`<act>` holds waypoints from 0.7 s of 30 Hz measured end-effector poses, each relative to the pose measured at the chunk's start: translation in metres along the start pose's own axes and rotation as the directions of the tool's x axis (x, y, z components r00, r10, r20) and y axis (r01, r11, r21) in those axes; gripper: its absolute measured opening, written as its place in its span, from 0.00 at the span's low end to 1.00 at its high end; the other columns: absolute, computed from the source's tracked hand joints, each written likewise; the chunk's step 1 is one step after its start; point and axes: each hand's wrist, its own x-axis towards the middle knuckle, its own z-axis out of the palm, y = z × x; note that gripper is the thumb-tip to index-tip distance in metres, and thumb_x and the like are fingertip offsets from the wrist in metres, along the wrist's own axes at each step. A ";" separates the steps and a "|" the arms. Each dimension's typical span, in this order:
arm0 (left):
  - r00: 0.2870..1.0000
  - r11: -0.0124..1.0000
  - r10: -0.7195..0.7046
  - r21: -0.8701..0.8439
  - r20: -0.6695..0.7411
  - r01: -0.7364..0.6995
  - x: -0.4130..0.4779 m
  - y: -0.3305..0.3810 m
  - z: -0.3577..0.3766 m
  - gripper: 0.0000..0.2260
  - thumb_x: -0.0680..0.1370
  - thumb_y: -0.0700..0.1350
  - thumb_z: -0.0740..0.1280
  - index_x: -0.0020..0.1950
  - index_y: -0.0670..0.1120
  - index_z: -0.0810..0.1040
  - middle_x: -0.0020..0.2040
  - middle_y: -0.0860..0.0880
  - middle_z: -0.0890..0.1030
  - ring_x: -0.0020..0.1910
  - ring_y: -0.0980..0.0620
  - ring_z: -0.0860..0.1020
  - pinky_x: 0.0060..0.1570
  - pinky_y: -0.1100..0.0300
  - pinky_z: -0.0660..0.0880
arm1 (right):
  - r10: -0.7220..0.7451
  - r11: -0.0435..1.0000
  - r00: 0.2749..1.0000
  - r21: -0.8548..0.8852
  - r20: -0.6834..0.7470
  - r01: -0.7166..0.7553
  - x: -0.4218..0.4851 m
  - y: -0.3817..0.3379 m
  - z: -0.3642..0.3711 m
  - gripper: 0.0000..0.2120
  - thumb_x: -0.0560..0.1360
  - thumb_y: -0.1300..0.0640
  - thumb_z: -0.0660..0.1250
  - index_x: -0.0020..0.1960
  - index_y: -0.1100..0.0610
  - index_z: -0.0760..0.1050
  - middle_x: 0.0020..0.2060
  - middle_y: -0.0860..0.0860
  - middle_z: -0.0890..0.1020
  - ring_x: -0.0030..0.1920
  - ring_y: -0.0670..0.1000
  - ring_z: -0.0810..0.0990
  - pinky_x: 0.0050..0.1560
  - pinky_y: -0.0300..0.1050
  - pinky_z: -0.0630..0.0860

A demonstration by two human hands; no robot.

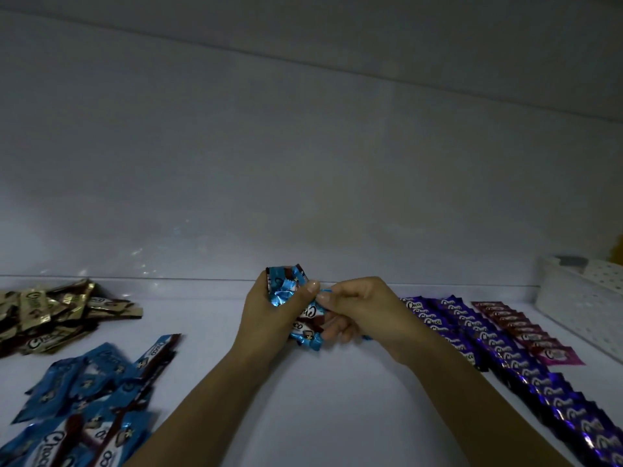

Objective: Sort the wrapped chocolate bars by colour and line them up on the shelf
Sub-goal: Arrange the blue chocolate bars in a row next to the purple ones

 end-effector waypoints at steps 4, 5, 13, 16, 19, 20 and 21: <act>1.000 1.000 0.018 -0.005 0.021 -0.018 0.001 -0.003 0.000 0.18 0.69 0.47 0.74 0.56 0.47 0.77 0.47 0.47 0.84 0.44 0.48 0.84 0.41 0.55 0.81 | 0.065 0.995 0.994 0.083 -0.092 -0.058 0.000 -0.003 -0.006 0.07 0.78 0.55 0.64 0.48 0.56 0.79 0.33 0.53 0.84 0.28 0.50 0.81 0.23 0.37 0.72; 1.000 1.000 0.017 0.000 0.024 -0.017 0.001 -0.004 0.000 0.15 0.71 0.46 0.73 0.56 0.49 0.77 0.47 0.49 0.85 0.44 0.49 0.84 0.40 0.57 0.81 | 0.067 0.996 0.992 0.070 -0.104 -0.059 0.000 -0.003 -0.008 0.07 0.78 0.54 0.64 0.47 0.55 0.80 0.34 0.52 0.85 0.28 0.49 0.81 0.24 0.37 0.72; 0.998 0.993 -0.063 -0.106 -0.023 0.060 0.001 -0.002 0.001 0.08 0.74 0.46 0.71 0.52 0.48 0.78 0.42 0.47 0.85 0.36 0.49 0.84 0.32 0.58 0.78 | -0.029 0.992 0.996 -0.126 -0.080 0.019 -0.002 -0.005 -0.007 0.08 0.78 0.58 0.64 0.45 0.51 0.81 0.34 0.47 0.82 0.28 0.46 0.80 0.29 0.37 0.71; 0.996 0.989 -0.056 -0.141 -0.067 0.046 0.001 0.000 0.004 0.05 0.75 0.44 0.71 0.50 0.47 0.79 0.40 0.46 0.85 0.34 0.50 0.83 0.30 0.58 0.77 | -0.083 0.986 0.983 -0.154 -0.167 0.057 -0.002 -0.011 -0.004 0.08 0.78 0.60 0.63 0.46 0.56 0.81 0.34 0.48 0.82 0.27 0.47 0.80 0.26 0.33 0.70; 0.996 0.975 -0.062 -0.216 -0.057 0.049 -0.002 0.006 0.011 0.06 0.75 0.44 0.70 0.51 0.45 0.79 0.40 0.46 0.85 0.33 0.51 0.83 0.29 0.59 0.77 | -0.096 0.994 0.970 -0.078 -0.223 0.080 -0.003 -0.019 0.001 0.09 0.79 0.60 0.62 0.44 0.56 0.80 0.34 0.49 0.83 0.27 0.48 0.80 0.24 0.34 0.69; 0.996 0.970 -0.074 -0.237 -0.051 0.060 -0.003 0.007 0.013 0.06 0.75 0.44 0.70 0.51 0.45 0.79 0.40 0.46 0.85 0.32 0.51 0.82 0.29 0.59 0.77 | -0.089 0.995 0.967 -0.058 -0.238 0.077 -0.003 -0.020 0.001 0.09 0.79 0.59 0.62 0.44 0.56 0.79 0.34 0.49 0.83 0.27 0.47 0.80 0.24 0.35 0.69; 0.995 0.964 -0.094 -0.255 -0.046 0.079 -0.005 0.008 0.015 0.06 0.76 0.44 0.70 0.51 0.45 0.79 0.40 0.46 0.85 0.32 0.51 0.83 0.28 0.59 0.77 | -0.082 0.996 0.963 -0.048 -0.258 0.072 -0.005 -0.020 0.001 0.09 0.79 0.58 0.62 0.44 0.56 0.79 0.34 0.49 0.83 0.26 0.47 0.80 0.24 0.36 0.68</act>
